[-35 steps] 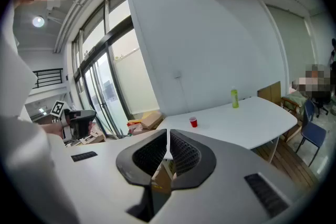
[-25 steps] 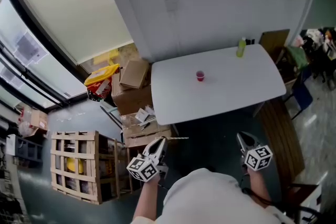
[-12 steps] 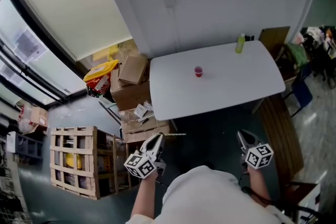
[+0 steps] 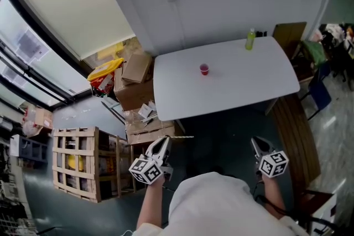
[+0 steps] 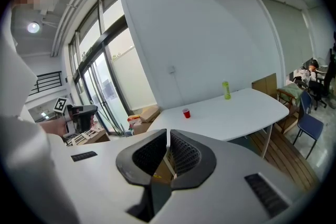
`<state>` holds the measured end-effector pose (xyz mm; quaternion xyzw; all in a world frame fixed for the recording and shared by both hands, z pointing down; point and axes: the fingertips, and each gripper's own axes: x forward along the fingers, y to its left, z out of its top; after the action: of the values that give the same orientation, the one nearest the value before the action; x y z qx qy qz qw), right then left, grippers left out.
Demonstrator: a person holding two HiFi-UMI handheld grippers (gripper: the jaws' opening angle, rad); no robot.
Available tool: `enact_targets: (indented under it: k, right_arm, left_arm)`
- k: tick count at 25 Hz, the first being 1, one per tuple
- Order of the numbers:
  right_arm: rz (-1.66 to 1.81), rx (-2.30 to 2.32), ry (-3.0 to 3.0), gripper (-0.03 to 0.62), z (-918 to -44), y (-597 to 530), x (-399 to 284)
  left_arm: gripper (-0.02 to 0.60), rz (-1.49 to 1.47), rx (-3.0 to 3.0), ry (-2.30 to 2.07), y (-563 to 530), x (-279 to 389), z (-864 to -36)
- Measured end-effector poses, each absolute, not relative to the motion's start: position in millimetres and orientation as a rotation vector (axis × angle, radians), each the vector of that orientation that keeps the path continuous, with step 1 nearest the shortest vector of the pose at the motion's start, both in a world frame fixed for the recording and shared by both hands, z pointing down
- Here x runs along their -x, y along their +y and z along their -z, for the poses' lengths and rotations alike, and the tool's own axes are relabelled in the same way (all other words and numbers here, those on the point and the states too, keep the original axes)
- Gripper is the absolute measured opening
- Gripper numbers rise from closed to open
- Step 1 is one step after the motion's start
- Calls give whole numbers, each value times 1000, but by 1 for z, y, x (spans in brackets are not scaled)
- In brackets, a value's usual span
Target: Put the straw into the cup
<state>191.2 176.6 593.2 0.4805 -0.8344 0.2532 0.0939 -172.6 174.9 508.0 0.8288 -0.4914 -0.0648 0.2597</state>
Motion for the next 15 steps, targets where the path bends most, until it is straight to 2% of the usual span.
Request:
enact_targets:
  k: [15]
  right_arm:
    - [-787,-1401,-2468,43,-607,146,-195]
  left_arm:
    - [23,155,-2229,-1317,141,157,-519]
